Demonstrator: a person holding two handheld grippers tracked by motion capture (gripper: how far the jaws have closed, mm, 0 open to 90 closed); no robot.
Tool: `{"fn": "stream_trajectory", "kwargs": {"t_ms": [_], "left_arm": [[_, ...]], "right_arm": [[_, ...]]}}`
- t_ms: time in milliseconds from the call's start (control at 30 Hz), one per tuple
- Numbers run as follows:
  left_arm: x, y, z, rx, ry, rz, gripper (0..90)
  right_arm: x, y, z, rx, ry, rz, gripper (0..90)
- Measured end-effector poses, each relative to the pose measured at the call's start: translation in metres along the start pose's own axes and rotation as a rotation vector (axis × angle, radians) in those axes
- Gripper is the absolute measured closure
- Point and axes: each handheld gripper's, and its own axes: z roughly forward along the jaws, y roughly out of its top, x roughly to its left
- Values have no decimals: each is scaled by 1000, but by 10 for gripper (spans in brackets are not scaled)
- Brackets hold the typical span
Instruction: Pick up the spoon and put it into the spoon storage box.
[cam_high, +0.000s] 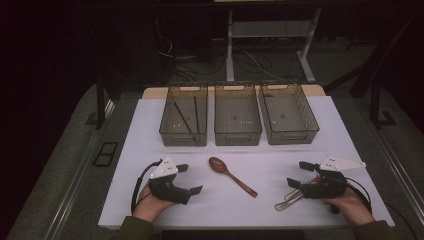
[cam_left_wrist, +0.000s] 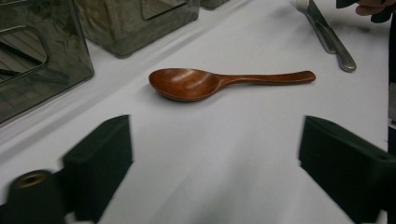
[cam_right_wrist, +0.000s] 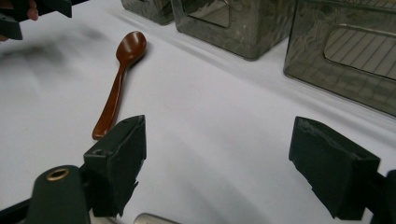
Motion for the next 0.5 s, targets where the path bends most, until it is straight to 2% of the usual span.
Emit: {"fn": "stream_trajectory", "kwargs": {"t_ms": [100,267,367,500], "left_arm": [[-1,1,2,0,-12,4,310],[-3,8,9,3,-33,4,488],[-5,14,17,15,-35,11,645],[-6,20,27,32,-78,14,829]], "right_arm": [[-1,1,0,-8,-9,-2,182],[1,2,1,-5,0,-11,182],[1,2,3,2,0,-18,182],[2,1,4,10,4,-24,182]]}}
